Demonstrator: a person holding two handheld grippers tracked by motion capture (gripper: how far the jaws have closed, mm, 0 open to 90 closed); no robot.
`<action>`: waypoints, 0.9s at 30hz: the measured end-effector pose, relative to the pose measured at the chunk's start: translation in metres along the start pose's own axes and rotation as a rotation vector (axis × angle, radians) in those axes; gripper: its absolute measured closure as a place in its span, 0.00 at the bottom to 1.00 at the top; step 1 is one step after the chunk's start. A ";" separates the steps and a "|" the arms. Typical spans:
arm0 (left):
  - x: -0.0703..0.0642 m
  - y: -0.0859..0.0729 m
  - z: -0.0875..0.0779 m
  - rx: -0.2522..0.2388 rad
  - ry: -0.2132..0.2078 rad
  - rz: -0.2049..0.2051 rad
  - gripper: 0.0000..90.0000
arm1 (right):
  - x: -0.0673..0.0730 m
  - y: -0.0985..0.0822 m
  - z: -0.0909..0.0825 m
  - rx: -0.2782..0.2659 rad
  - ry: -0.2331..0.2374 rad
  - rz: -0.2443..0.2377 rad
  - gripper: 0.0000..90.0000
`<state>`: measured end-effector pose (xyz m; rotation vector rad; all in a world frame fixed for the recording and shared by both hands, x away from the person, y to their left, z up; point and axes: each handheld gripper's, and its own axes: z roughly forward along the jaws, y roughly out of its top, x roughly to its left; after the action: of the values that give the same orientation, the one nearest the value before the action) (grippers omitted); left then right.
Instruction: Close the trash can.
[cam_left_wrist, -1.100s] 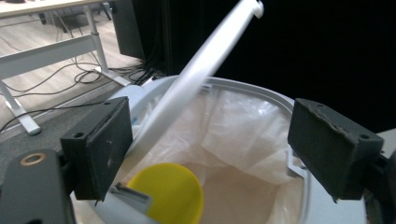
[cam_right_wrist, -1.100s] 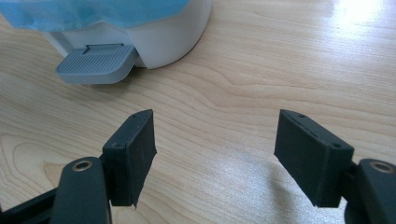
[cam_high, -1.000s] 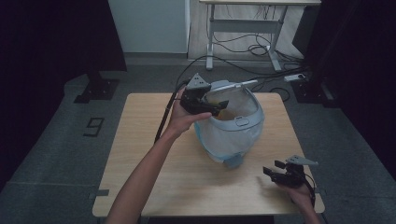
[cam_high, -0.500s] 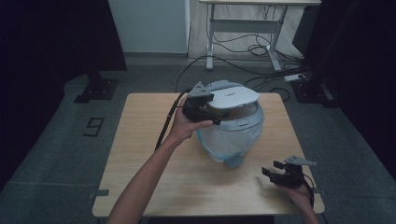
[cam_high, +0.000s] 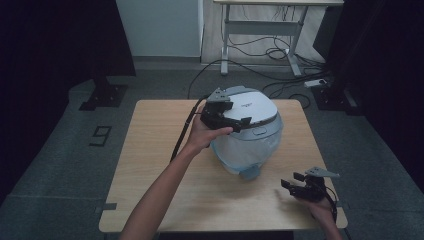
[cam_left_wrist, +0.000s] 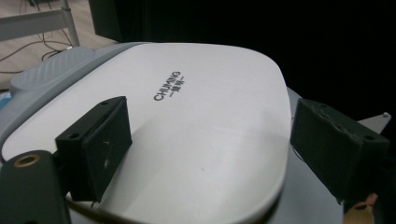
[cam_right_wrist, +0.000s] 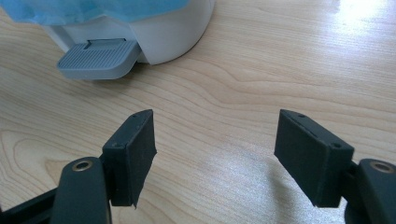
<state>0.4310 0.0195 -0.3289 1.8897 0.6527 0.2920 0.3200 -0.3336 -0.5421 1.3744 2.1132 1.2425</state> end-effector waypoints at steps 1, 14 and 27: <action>0.000 0.000 0.002 0.000 0.009 0.005 0.16 | 0.000 0.000 0.000 0.001 0.000 -0.001 0.31; -0.006 0.003 0.019 0.019 0.113 0.029 0.16 | -0.001 0.000 0.000 0.000 -0.004 0.000 0.31; -0.014 0.009 0.023 0.080 0.138 0.066 0.19 | -0.001 0.000 0.001 0.003 -0.001 -0.003 0.31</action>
<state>0.4334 -0.0088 -0.3284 1.9824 0.7047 0.4482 0.3205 -0.3339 -0.5428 1.3726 2.1167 1.2380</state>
